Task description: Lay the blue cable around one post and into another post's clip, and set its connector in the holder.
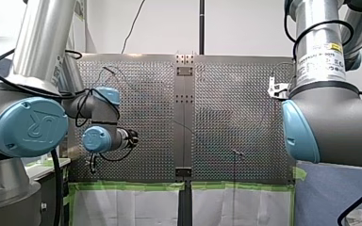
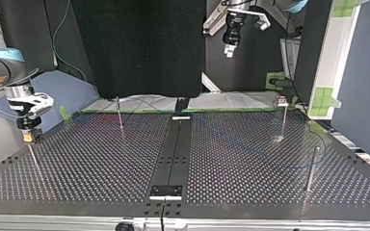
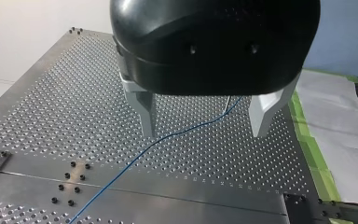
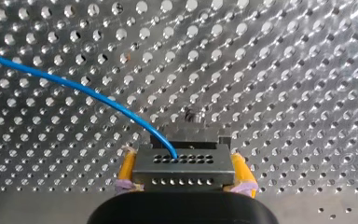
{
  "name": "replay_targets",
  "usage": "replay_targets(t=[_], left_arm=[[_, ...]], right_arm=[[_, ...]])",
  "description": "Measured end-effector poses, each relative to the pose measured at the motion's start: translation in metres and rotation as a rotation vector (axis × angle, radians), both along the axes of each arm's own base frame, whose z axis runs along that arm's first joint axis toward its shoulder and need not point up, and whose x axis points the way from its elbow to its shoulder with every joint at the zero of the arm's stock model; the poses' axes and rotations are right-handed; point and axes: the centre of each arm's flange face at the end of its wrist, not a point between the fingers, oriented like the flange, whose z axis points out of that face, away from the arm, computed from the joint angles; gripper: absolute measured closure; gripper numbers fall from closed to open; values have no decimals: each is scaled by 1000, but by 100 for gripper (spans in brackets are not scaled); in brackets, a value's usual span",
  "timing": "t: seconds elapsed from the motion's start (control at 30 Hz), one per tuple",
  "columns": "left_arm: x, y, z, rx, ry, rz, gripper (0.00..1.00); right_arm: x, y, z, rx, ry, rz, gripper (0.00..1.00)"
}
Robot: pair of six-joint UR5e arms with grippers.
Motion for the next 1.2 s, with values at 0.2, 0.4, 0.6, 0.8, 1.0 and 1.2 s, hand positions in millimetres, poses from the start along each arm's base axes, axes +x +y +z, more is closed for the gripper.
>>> replay_targets(t=[0.2, 0.4, 0.6, 0.8, 1.0, 1.2], left_arm=[[0, 0, 0, 0, 0, 2, 1], [1, 1, 0, 1, 0, 4, 1], [1, 1, 0, 1, 0, 5, 1], [2, 1, 0, 1, 0, 6, 1], [2, 2, 0, 1, 0, 7, 1], [2, 2, 0, 1, 0, 9, 1]], right_arm=[[-2, -2, 1, -16, -5, 6, 100], [-5, -4, 0, -22, -8, 3, 100], [-5, -7, -15, -2, -1, 2, 100], [-5, -10, -19, 0, 4, 7, 100], [-2, -13, -12, -12, 3, 20, 100], [1, -15, -5, -21, 0, 34, 100]])
